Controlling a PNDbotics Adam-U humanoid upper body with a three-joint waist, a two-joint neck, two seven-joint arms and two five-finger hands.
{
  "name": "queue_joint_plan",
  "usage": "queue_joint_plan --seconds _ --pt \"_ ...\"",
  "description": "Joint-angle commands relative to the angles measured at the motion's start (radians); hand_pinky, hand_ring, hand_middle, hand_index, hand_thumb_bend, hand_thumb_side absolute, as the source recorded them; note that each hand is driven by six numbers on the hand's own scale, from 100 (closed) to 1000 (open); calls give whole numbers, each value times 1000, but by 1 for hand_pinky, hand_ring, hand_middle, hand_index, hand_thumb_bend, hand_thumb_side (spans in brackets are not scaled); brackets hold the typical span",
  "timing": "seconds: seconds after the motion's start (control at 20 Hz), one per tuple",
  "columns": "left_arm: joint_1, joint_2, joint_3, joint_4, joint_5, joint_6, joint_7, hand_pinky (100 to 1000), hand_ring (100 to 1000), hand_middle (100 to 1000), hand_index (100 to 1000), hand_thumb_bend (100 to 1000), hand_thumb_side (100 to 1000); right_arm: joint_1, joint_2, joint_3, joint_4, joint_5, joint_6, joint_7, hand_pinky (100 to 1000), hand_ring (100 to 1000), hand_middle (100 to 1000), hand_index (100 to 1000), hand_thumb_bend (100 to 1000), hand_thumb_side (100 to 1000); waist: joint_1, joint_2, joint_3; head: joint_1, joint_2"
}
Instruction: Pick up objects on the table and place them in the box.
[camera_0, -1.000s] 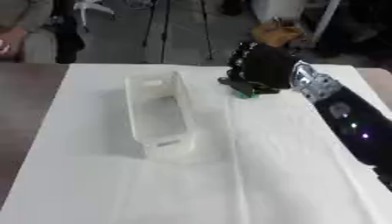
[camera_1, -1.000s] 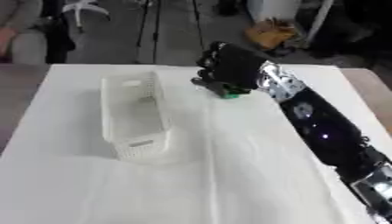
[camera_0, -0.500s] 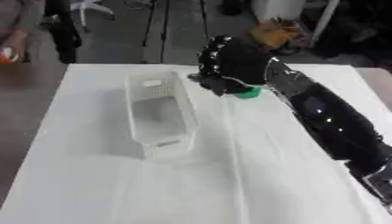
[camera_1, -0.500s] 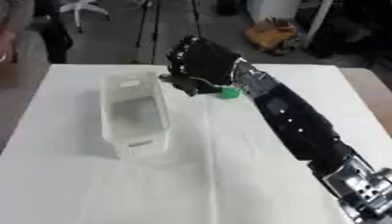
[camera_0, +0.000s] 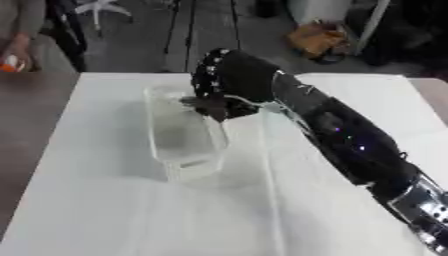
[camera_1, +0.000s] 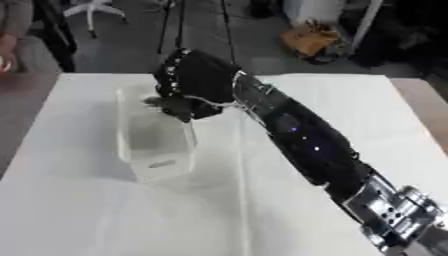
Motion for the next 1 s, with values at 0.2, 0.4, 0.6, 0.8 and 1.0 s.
queue_joint_plan --seconds 0.2,0.4,0.6,0.8,1.0 --pt "-17 11 -1 -18 6 -1 -4 544 939 983 931 472 1000 -32 9 14 -44 -99 -189 -101 416 267 281 514 286 100 16 -37 3 -6 -6" --pt "-18 10 -2 -19 6 -1 -6 543 939 982 931 472 1000 -30 15 41 -54 -154 -189 -41 452 329 351 573 249 100 15 -36 5 -7 -5" --pt "-18 8 -4 -20 6 -1 -8 542 939 982 930 472 1000 -32 43 56 -41 -202 -189 132 537 459 493 709 262 154 17 -33 10 -7 -8" --pt "-19 7 -5 -20 6 -1 -10 542 939 982 930 473 1000 -49 67 28 -12 -257 -189 316 606 561 627 799 417 226 18 -32 18 -11 -11" --pt "-19 5 -6 -20 7 -1 -11 542 939 982 930 473 1000 -65 83 -8 21 -269 -189 394 697 703 777 871 441 315 20 -32 22 -13 -11"
